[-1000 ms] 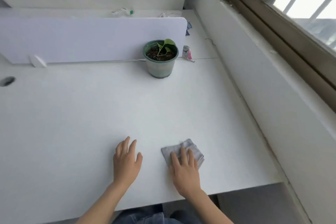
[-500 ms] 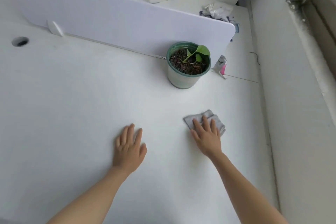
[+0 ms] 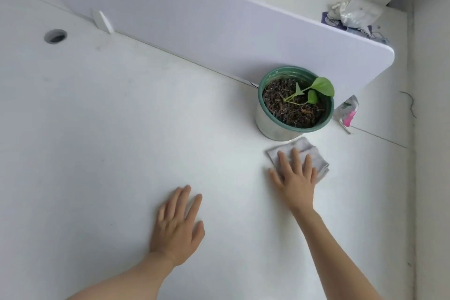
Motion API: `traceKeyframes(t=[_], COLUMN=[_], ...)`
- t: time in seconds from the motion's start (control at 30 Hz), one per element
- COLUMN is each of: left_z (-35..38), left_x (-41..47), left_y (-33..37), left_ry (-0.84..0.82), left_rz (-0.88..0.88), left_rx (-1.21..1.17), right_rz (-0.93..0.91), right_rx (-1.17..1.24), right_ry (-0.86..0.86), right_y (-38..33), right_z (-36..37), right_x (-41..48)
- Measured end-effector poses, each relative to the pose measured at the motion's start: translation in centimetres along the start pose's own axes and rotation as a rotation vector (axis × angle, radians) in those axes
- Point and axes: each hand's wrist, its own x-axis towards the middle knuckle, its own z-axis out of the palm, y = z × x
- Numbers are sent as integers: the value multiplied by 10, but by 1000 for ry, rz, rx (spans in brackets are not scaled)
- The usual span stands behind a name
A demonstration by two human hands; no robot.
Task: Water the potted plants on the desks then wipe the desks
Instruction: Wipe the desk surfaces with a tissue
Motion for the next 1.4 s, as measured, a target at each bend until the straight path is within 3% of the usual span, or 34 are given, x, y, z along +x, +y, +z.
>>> traceKeyframes(t=[0.07, 0.2, 0.47, 0.6, 0.77, 0.83, 0.93, 1.03, 1.1, 1.13, 1.27, 1.4], left_z=[0, -1, -2, -1, 1, 2, 4, 4, 5, 4, 3, -1], left_x=[1, 1, 2, 2, 1, 1, 1, 2, 3, 2, 4, 4], left_y=[0, 1, 0, 1, 0, 0, 0, 0, 0, 0, 0, 1], left_ry=[0, -34, -53, -45, -8, 16, 47, 35, 22, 16, 6, -16], left_rz=[-3, -14, -27, -28, -18, -8, -2, -6, -7, -11, -16, -32], left_rx=[6, 15, -22, -19, -33, -35, -36, -18, -6, -8, -15, -53], right_rz=[-214, -432, -275, -455, -687, -568, -50, 432, 570, 530, 70, -86], right_rx=[-74, -58, -1, -47, -167, -191, -34, 202, 260, 240, 116, 86], right_ry=[-104, -184, -190, -114, -114, -67, -2, 91, 132, 116, 44, -9], right_y=[-34, -101, -145, -126, -16, 32, 85, 70, 29, 5, -81, -93], right_z=[9, 2, -1, 13, 27, 17, -5, -17, -16, -11, 15, 19], right_x=[-19, 9, 72, 31, -41, -38, -10, 11, 14, 12, -24, -50])
